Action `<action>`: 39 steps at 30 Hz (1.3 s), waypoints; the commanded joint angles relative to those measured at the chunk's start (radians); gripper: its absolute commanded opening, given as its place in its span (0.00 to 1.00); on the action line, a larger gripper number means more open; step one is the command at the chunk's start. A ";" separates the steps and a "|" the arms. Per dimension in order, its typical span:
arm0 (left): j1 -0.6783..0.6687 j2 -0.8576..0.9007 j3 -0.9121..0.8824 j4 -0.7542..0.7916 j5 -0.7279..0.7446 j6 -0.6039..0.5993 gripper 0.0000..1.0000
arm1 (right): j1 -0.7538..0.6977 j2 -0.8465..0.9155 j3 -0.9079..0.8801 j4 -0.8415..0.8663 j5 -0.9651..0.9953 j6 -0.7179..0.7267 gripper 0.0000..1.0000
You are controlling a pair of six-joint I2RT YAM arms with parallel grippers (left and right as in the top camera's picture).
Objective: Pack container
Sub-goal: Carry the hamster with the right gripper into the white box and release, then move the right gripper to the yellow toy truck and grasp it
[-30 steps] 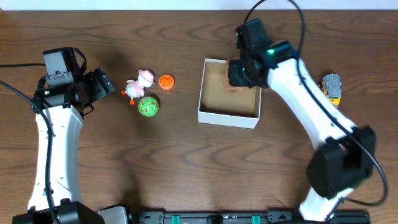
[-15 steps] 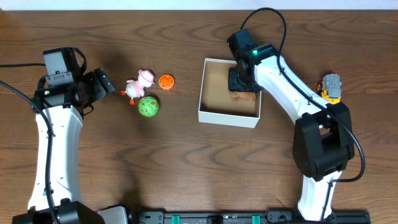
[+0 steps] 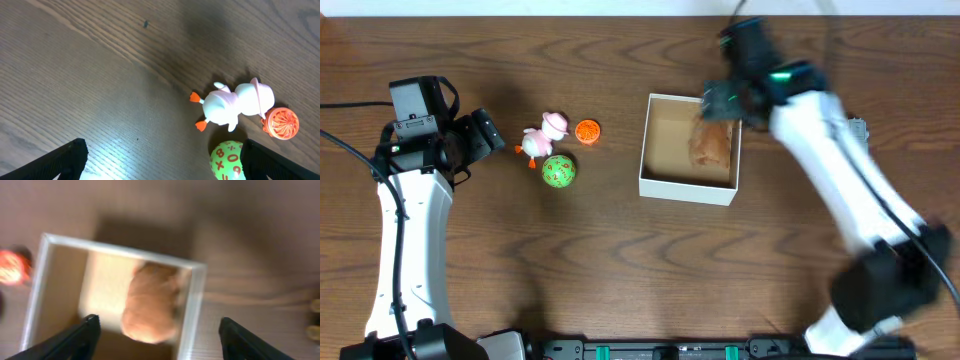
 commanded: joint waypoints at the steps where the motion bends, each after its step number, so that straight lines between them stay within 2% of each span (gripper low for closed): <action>1: 0.003 0.003 0.019 -0.003 -0.001 0.013 0.98 | -0.151 -0.116 0.026 -0.048 0.058 -0.047 0.74; 6: 0.003 0.003 0.019 -0.003 -0.001 0.013 0.98 | -0.377 -0.122 0.007 -0.156 0.053 -0.068 0.73; 11: 0.003 0.003 0.019 -0.003 -0.001 0.013 0.98 | -0.496 -0.076 -0.058 -0.133 0.004 -0.126 0.71; 18: 0.003 0.003 0.019 -0.003 -0.002 0.013 0.98 | -0.528 0.047 -0.137 -0.032 0.009 -0.229 0.73; 29: 0.003 0.003 0.019 -0.003 -0.001 0.013 0.98 | -0.578 0.261 -0.138 0.032 0.002 -0.250 0.73; 39: 0.003 0.003 0.019 -0.003 -0.001 0.013 0.98 | -0.585 0.311 -0.138 0.056 -0.068 -0.267 0.67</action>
